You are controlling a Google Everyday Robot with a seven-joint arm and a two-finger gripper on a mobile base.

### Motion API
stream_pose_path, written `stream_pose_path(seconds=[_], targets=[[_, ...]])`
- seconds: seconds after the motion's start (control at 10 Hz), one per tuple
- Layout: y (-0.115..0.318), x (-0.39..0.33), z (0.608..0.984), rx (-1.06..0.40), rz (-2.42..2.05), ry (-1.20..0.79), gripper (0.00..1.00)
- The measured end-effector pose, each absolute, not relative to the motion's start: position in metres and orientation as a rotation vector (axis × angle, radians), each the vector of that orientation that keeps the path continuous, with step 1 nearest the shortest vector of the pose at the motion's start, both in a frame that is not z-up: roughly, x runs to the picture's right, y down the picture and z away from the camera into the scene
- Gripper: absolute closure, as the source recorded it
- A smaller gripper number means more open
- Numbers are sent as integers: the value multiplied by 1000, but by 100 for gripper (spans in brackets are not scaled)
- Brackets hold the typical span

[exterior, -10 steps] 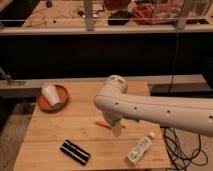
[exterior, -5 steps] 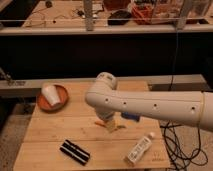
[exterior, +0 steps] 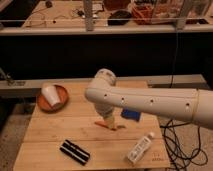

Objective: Move the arm in a circular motion

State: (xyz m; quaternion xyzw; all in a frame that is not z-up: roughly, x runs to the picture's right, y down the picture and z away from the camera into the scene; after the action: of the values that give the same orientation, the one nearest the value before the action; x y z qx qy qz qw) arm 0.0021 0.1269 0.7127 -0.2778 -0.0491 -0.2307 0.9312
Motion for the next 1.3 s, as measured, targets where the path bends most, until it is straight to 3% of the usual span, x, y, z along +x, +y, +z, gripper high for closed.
stream_pose_path(seconds=[1.3], targets=[[90, -38, 753, -535, -560, -138, 20]])
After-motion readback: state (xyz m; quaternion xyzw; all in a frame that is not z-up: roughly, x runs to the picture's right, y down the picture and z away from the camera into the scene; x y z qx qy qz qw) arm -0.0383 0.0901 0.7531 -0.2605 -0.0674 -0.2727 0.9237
